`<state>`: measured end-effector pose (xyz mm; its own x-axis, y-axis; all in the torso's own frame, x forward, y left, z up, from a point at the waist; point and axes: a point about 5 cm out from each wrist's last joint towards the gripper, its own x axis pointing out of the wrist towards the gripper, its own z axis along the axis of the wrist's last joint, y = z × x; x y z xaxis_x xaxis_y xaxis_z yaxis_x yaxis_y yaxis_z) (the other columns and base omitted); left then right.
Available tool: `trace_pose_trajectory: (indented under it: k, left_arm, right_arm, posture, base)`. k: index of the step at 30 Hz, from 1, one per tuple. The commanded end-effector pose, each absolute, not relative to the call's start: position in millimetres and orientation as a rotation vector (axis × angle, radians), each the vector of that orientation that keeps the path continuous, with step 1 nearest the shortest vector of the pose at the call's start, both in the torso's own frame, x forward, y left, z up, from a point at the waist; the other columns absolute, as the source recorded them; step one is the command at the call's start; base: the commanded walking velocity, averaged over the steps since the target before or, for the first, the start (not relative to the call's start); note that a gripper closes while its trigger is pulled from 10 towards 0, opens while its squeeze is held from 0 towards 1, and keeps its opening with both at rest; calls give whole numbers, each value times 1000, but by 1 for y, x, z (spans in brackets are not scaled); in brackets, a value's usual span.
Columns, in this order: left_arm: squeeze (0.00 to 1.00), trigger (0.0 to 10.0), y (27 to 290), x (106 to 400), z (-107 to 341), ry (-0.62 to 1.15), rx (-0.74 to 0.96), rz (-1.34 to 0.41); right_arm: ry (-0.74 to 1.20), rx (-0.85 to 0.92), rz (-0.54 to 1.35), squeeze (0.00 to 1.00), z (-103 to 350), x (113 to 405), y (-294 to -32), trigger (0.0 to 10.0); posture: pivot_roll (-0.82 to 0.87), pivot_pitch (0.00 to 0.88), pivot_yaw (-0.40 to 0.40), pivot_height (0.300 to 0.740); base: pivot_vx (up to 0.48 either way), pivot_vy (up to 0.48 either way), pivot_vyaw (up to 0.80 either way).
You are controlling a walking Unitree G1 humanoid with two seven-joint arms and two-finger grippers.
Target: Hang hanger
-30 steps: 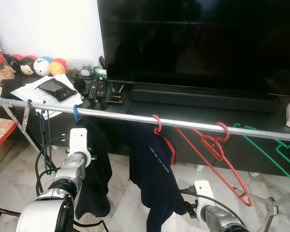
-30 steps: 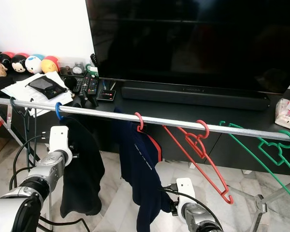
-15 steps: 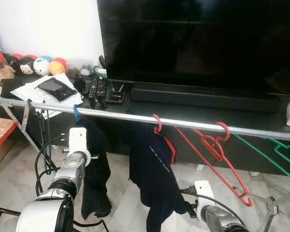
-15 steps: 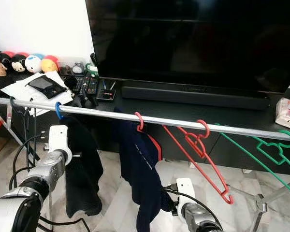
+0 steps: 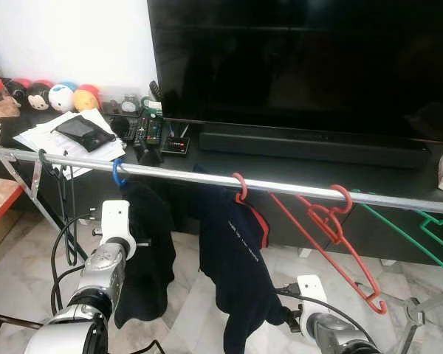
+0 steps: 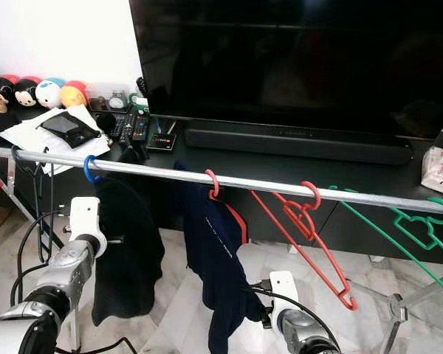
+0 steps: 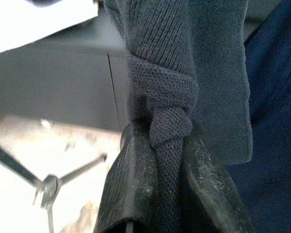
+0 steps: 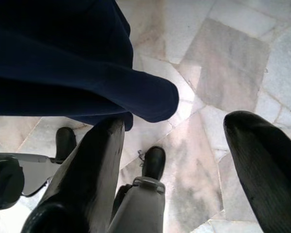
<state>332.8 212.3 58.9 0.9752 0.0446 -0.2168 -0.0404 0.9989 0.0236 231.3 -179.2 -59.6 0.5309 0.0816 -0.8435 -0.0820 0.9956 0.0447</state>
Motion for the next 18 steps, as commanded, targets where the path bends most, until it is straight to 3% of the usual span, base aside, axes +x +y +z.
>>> trace_pose_trajectory:
  k: [1, 11, 12, 13, 14, 15, 18]
  left_arm:
    - [0, 0, 214, 335, 72, 112, 4, 48]
    - [0, 0, 205, 302, 63, 40, 135, -139]
    - [0, 941, 206, 297, 58, 79, 159, -162]
    - [0, 4902, 208, 292, 52, 128, 198, -183]
    - [0, 4902, 209, 289, 48, 160, 224, -197]
    - [0, 10000, 212, 285, 40, 225, 255, -206]
    - [0, 10000, 217, 278, 23, 373, 302, -207]
  right_arm:
    - [987, 14, 85, 0, -57, 236, -180, 10000]
    - [984, 15, 85, 0, -56, 237, -180, 10000]
    - [984, 14, 86, 0, -56, 237, -180, 10000]
    - [985, 10, 87, 0, -56, 237, -180, 10000]
    - [986, 8, 88, 0, -56, 237, -181, 10000]
    - [986, 7, 88, 0, -56, 237, -181, 10000]
    - [988, 4, 87, 0, -56, 237, -182, 10000]
  posture:
    - [-79, 0, -23, 740]
    - [-70, 0, -23, 740]
    - [-70, 0, -23, 740]
    - [-66, 0, -24, 740]
    - [-66, 0, -24, 740]
    - [-64, 0, -26, 740]
    - [-58, 0, -31, 740]
  base:
    - [0, 0, 0]
    - [0, 0, 0]
    - [0, 0, 0]
    - [0, 0, 0]
    - [0, 0, 0]
    - [0, 0, 0]
    - [0, 0, 0]
